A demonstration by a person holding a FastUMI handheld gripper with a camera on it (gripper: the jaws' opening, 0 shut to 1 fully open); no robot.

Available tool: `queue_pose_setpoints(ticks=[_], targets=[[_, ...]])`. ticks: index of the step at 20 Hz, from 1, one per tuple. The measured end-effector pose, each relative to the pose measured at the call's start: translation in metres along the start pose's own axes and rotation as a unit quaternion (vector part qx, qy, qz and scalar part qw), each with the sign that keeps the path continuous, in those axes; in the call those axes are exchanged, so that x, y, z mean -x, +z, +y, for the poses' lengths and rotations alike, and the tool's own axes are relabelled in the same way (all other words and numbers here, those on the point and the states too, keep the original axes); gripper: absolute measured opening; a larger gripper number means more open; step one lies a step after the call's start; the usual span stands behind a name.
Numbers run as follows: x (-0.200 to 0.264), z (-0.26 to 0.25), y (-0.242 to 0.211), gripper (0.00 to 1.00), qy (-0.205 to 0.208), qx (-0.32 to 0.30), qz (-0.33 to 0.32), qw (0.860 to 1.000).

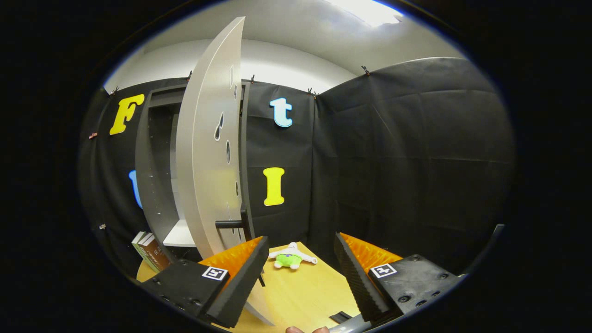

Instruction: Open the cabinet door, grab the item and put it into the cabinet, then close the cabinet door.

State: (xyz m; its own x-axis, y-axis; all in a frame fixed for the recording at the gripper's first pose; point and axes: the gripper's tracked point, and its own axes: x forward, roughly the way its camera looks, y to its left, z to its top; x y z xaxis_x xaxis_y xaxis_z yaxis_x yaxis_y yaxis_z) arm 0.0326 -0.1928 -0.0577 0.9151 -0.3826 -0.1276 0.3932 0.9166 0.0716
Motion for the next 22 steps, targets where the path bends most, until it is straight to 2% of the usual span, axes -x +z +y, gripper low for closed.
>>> queue_pose_setpoints(ticks=[3, 8, 17, 22], targets=[[0.005, 0.018, -0.002, 0.96, 0.021, -0.004, 0.004, 1.0], [0.016, 0.069, -0.007, 0.98, 0.08, -0.015, 0.016, 0.997], [0.02, 0.19, -0.02, 0.98, 0.194, -0.016, 0.038, 0.98], [0.028, 0.223, -0.018, 0.98, 0.225, -0.005, 0.031, 0.974]])
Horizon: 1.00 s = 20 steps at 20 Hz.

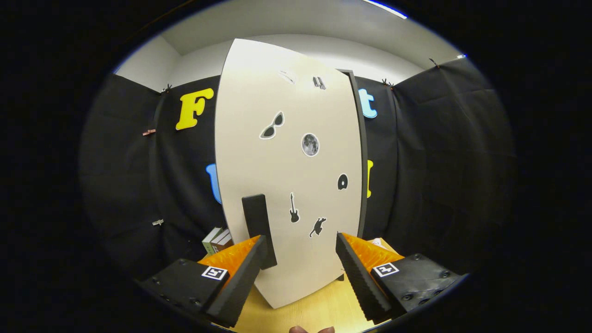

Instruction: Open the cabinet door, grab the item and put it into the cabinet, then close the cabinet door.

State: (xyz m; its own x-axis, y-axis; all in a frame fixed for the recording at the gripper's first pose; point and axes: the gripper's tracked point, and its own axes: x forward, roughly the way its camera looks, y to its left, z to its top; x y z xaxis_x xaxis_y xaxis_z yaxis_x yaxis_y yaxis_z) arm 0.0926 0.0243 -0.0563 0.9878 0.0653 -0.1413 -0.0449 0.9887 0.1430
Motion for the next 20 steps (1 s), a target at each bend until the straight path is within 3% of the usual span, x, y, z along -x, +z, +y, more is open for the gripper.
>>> queue_pose_setpoints(ticks=[20], targets=[[-0.0038, 0.0062, 0.0003, 0.98, 0.0, 0.016, -0.003, 1.0]])
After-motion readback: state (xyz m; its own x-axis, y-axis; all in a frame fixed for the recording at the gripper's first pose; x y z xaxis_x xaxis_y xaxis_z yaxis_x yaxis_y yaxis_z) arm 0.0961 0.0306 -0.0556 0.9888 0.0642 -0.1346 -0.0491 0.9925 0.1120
